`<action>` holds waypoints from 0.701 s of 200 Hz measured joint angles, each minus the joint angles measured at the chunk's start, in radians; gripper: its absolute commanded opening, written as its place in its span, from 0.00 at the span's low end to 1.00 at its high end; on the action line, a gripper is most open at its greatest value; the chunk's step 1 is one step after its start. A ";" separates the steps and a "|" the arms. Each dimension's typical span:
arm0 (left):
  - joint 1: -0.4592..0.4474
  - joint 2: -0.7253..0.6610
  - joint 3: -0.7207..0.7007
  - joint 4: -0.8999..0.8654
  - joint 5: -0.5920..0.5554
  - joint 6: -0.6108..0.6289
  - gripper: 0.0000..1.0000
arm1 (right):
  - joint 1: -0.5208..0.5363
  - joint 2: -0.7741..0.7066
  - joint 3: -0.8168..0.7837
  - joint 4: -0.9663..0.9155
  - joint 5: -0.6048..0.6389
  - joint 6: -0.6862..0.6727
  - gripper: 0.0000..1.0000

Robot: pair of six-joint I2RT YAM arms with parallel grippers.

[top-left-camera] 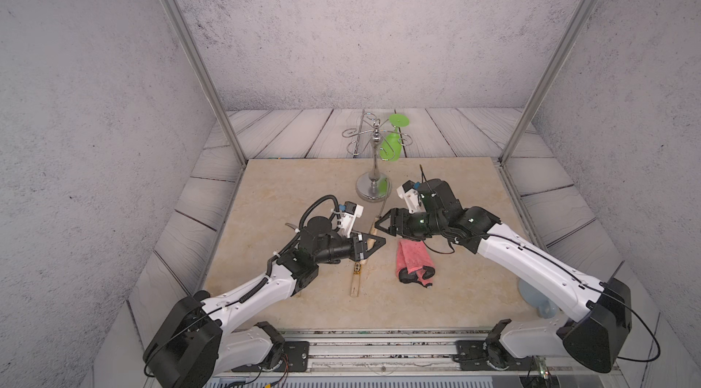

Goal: Wipe small sickles with rags
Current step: Pick up the rag from the center of the board.

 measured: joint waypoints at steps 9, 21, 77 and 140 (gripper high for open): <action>0.020 -0.006 -0.006 -0.004 -0.018 -0.001 0.00 | -0.001 -0.015 0.000 -0.056 0.026 -0.015 0.72; 0.042 -0.010 -0.012 -0.005 -0.034 -0.002 0.00 | -0.002 -0.031 0.000 -0.121 0.059 -0.035 0.73; 0.077 -0.064 -0.067 -0.008 -0.070 -0.024 0.00 | -0.003 -0.024 0.002 -0.336 0.216 -0.089 0.78; 0.087 -0.143 -0.103 -0.014 -0.080 -0.040 0.00 | -0.003 0.311 0.035 -0.357 0.310 -0.116 0.81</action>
